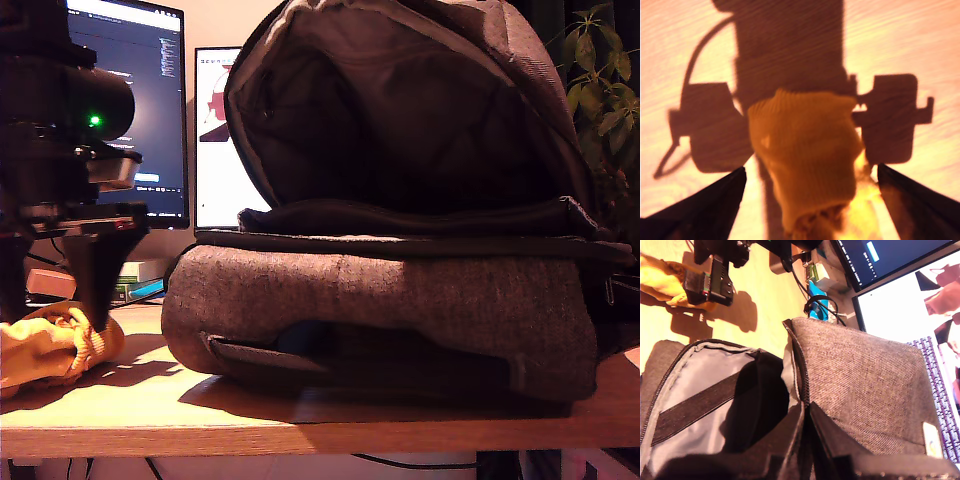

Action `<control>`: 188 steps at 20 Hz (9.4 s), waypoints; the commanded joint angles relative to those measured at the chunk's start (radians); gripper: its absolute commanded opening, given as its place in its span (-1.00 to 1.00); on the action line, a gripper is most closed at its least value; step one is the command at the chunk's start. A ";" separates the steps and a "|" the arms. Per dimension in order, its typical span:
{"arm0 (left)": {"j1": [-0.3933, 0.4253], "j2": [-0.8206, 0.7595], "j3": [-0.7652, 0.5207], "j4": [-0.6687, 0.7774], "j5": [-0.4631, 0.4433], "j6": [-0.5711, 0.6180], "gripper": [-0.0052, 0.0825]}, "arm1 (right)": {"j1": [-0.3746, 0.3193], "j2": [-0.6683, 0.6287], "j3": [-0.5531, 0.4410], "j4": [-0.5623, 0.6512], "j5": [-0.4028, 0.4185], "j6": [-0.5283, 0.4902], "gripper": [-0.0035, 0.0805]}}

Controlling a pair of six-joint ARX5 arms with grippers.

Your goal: Pack the pair of socks inside the grey Google backpack

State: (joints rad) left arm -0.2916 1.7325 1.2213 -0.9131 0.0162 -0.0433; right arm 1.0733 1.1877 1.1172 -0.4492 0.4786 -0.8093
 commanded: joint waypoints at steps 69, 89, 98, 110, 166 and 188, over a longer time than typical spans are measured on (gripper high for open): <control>-0.432 -0.385 0.035 0.666 0.157 0.586 -0.94 | -0.181 0.211 0.338 -0.455 0.066 0.179 0.04; -0.402 -0.386 0.039 0.512 0.220 0.562 -0.94 | -0.205 0.214 0.497 -0.370 0.158 0.075 -0.94; -0.463 -0.386 0.039 0.494 0.242 0.521 -0.94 | -0.161 0.214 0.645 -0.370 0.164 0.049 -0.94; -0.549 -0.423 0.039 0.591 0.087 0.598 -0.94 | -0.068 0.212 0.740 -0.409 0.246 0.043 -0.94; -0.463 -0.367 0.079 0.573 -0.045 0.454 0.75 | -0.068 0.211 0.740 -0.424 0.227 0.045 -0.94; -0.464 -0.597 0.092 0.196 -0.048 0.344 -0.93 | -0.201 0.211 0.742 -0.361 0.191 -0.007 -0.94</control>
State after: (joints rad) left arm -0.7521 1.1248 1.3148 -0.7258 -0.0326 0.3092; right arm 0.8768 1.4357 1.8240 -0.8341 0.6640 -0.8280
